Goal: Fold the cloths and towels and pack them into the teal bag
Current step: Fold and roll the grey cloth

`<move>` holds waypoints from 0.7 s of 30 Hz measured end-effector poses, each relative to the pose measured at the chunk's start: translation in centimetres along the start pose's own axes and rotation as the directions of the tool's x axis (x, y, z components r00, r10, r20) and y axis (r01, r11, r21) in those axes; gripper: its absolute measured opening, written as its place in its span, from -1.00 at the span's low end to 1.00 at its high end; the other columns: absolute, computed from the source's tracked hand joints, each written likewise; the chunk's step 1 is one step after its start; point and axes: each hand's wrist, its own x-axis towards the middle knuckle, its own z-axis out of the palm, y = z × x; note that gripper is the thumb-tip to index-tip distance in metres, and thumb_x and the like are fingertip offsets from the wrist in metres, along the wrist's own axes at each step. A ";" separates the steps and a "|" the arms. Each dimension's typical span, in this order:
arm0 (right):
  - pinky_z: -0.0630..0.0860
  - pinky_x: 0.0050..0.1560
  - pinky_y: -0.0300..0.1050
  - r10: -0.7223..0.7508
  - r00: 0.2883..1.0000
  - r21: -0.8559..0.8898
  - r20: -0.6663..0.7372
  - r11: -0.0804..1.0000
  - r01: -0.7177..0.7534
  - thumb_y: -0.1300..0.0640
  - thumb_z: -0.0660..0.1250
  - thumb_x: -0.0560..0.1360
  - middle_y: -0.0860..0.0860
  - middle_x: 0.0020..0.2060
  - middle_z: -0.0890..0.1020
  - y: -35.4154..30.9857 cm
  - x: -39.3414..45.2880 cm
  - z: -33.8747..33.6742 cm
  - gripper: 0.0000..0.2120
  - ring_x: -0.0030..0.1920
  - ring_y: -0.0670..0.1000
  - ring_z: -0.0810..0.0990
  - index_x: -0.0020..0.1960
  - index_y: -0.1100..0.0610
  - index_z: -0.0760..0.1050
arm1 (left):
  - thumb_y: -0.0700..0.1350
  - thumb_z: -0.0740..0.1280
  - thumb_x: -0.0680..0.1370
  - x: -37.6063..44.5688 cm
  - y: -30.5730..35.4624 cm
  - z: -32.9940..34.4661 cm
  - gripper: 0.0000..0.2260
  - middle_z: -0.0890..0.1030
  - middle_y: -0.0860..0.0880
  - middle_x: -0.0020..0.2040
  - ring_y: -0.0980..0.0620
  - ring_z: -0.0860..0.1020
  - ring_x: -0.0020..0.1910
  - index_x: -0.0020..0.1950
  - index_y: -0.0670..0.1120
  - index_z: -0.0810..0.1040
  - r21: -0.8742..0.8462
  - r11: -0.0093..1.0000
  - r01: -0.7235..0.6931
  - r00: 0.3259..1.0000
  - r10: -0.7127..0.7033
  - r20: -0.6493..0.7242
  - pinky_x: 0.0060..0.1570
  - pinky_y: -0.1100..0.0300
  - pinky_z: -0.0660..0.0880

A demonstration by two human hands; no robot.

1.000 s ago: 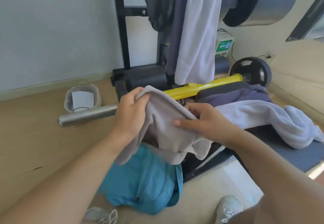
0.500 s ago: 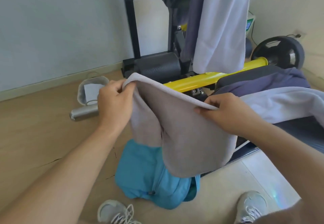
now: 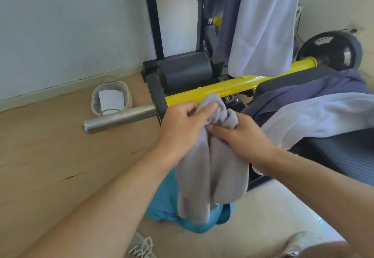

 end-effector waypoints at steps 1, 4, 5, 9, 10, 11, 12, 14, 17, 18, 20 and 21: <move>0.58 -0.20 -0.20 0.012 0.998 0.043 -0.063 0.999 -0.009 0.05 0.48 0.51 -0.07 -0.24 0.71 0.1 0.0 -0.5 -0.90 -0.21 -0.16 0.64 -0.08 0.07 0.64 | 0.14 0.47 0.51 0.1 -0.2 0.7 -0.72 0.47 0.13 -0.42 0.18 0.39 -0.40 -0.19 -0.07 0.61 -0.044 0.999 0.028 1.000 -0.029 -0.011 -0.37 0.34 0.31; 0.63 -0.17 -0.22 0.038 0.989 0.138 -0.142 0.990 -0.018 0.15 0.41 0.55 0.01 -0.16 0.74 0.7 0.1 -2.4 -0.94 -0.12 -0.09 0.70 0.01 0.13 0.62 | 0.22 0.51 0.43 0.1 -0.6 2.9 -0.67 0.67 0.06 -0.17 0.15 0.61 -0.21 -0.02 0.01 0.59 -0.064 0.985 0.163 0.976 -0.151 0.154 -0.25 0.32 0.45; 0.64 -0.11 -0.17 0.037 0.989 0.147 -0.142 0.989 -0.015 0.18 0.38 0.57 0.03 -0.13 0.73 0.9 0.0 -2.9 -0.94 -0.08 -0.05 0.71 0.03 0.12 0.61 | 0.24 0.50 0.43 0.4 -0.8 3.4 -0.67 0.69 0.04 -0.12 0.16 0.62 -0.16 -0.03 0.02 0.60 -0.040 0.981 0.192 0.959 -0.179 0.220 -0.22 0.30 0.46; 0.64 -0.04 -0.15 0.026 0.994 0.201 -0.105 0.980 -0.004 0.19 0.32 0.62 0.00 -0.06 0.72 2.4 0.3 -3.6 -0.86 -0.01 -0.01 0.70 0.11 0.00 0.58 | 0.16 0.46 0.50 2.1 -1.1 5.5 -0.68 0.53 0.06 -0.32 0.21 0.45 -0.35 -0.18 -0.07 0.53 -0.042 0.985 0.167 0.952 -0.150 0.267 -0.39 0.43 0.35; 0.63 -0.06 -0.18 0.035 0.994 0.204 -0.101 0.979 -0.014 0.20 0.31 0.62 -0.03 -0.07 0.71 2.9 0.3 -3.5 -0.85 -0.02 -0.04 0.69 0.10 -0.02 0.56 | 0.16 0.44 0.52 2.5 -1.1 6.0 -0.66 0.52 0.06 -0.33 0.18 0.43 -0.35 -0.16 -0.11 0.53 -0.019 0.988 0.154 0.952 -0.143 0.269 -0.40 0.42 0.35; 0.61 -0.08 -0.21 0.049 0.994 0.204 -0.101 0.979 -0.027 0.21 0.31 0.62 -0.06 -0.09 0.71 3.3 0.3 -3.4 -0.84 -0.03 -0.07 0.69 0.11 -0.03 0.56 | 0.18 0.41 0.54 2.9 -1.1 6.4 -0.64 0.55 0.04 -0.30 0.15 0.47 -0.32 -0.11 -0.13 0.56 0.018 0.989 0.145 0.946 -0.144 0.289 -0.37 0.39 0.39; 0.59 -0.09 -0.24 0.059 0.993 0.195 -0.100 0.980 -0.038 0.22 0.31 0.62 -0.09 -0.09 0.71 3.6 0.4 -3.6 -0.83 -0.03 -0.10 0.68 0.11 -0.03 0.55 | 0.20 0.38 0.55 3.3 -1.0 6.8 -0.64 0.63 0.04 -0.23 0.13 0.54 -0.24 -0.04 -0.11 0.61 0.055 0.986 0.155 0.932 -0.165 0.321 -0.24 0.33 0.47; 0.59 -0.06 -0.24 0.062 0.993 0.190 -0.097 0.981 -0.043 0.21 0.31 0.62 -0.11 -0.07 0.71 3.9 0.4 -3.5 -0.82 0.01 -0.12 0.68 0.15 -0.03 0.56 | 0.20 0.34 0.58 3.6 -1.2 7.0 -0.69 0.71 0.05 -0.08 0.09 0.64 -0.03 0.07 0.00 0.66 0.093 0.972 0.214 0.899 -0.233 0.371 0.06 0.11 0.58; 0.65 -0.05 -0.15 0.121 0.983 0.233 -0.135 0.969 -0.088 0.18 0.30 0.64 -0.05 -0.07 0.71 4.1 0.3 -3.8 -0.85 0.01 -0.05 0.69 0.12 -0.01 0.59 | 0.15 0.36 0.59 3.4 -1.3 6.9 -0.75 0.74 0.04 -0.02 0.09 0.68 0.07 0.12 0.04 0.68 -0.012 0.941 0.339 0.839 -0.296 0.456 0.20 0.03 0.59; 0.66 -0.06 -0.12 0.150 0.976 0.259 -0.155 0.960 -0.106 0.18 0.30 0.64 -0.01 -0.08 0.71 4.0 0.3 -3.8 -0.87 -0.01 -0.01 0.70 0.08 0.01 0.59 | 0.11 0.39 0.58 3.2 -1.2 6.6 -0.76 0.75 0.03 0.01 0.08 0.69 0.07 0.15 0.02 0.67 -0.059 0.927 0.371 0.812 -0.292 0.506 0.15 0.09 0.61; 0.68 -0.05 -0.05 0.191 0.958 0.325 -0.215 0.939 -0.114 0.17 0.30 0.63 0.07 -0.09 0.71 3.1 0.0 -3.7 -0.91 -0.04 0.06 0.71 0.03 0.05 0.59 | 0.00 0.46 0.54 2.4 -1.0 5.7 -0.73 0.74 0.00 0.06 0.07 0.70 0.08 0.22 -0.01 0.62 -0.092 0.932 0.349 0.768 -0.229 0.598 -0.04 0.20 0.61; 0.67 -0.06 -0.05 0.200 0.948 0.357 -0.247 0.929 -0.103 0.16 0.31 0.63 0.08 -0.11 0.71 2.7 -0.4 -3.6 -0.91 -0.08 0.06 0.70 0.00 0.06 0.58 | -0.05 0.49 0.51 1.9 -1.0 5.1 -0.68 0.73 -0.01 0.09 0.06 0.69 0.09 0.26 -0.02 0.60 -0.084 0.949 0.305 0.764 -0.191 0.617 -0.09 0.23 0.60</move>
